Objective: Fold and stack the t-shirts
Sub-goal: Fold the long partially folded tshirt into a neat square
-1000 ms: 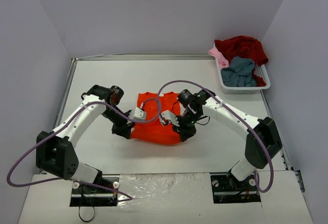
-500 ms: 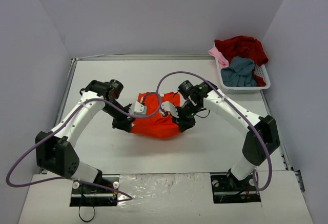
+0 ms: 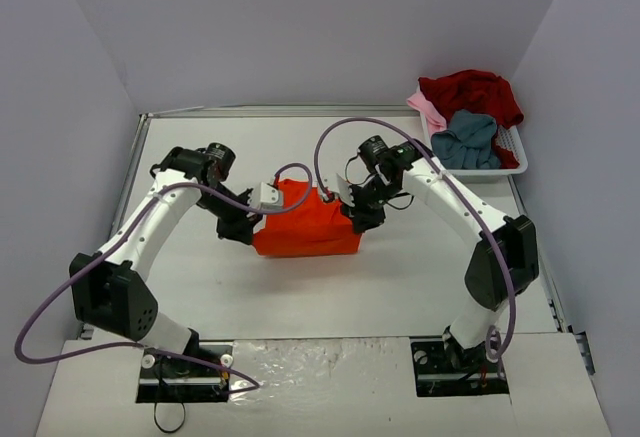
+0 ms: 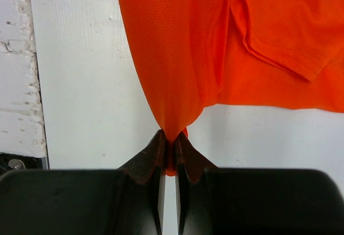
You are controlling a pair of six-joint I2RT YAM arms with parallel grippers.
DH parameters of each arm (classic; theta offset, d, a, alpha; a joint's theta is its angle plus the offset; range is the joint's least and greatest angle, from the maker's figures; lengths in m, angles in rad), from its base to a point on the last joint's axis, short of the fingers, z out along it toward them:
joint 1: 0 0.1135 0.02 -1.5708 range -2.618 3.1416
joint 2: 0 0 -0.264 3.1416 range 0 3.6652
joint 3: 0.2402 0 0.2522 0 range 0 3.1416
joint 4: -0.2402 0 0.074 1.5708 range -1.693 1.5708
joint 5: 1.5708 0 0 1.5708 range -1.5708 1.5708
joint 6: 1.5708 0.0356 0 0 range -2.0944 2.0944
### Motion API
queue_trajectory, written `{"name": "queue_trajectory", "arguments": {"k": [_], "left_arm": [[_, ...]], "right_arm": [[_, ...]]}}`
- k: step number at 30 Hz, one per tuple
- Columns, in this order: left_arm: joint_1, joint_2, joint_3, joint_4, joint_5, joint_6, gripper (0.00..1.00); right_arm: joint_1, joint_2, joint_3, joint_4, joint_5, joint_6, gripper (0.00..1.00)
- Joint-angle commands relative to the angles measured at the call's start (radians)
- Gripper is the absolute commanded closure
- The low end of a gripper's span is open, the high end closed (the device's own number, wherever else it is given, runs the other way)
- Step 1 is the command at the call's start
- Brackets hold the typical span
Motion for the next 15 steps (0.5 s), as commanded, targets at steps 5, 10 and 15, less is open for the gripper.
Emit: {"name": "queue_trajectory", "arguments": {"k": [5, 10, 15], "left_arm": [[0.009, 0.077, 0.115, 0.007, -0.025, -0.019, 0.98], [0.009, 0.152, 0.181, 0.013, -0.034, -0.02, 0.98], [0.025, 0.232, 0.279, 0.013, -0.025, -0.02, 0.98]], "right_arm": [[-0.047, 0.064, 0.078, -0.053, 0.0, -0.062, 1.0], [-0.084, 0.125, 0.139, -0.053, -0.006, -0.086, 1.0], [-0.114, 0.203, 0.208, -0.062, -0.014, -0.114, 1.0]]}}
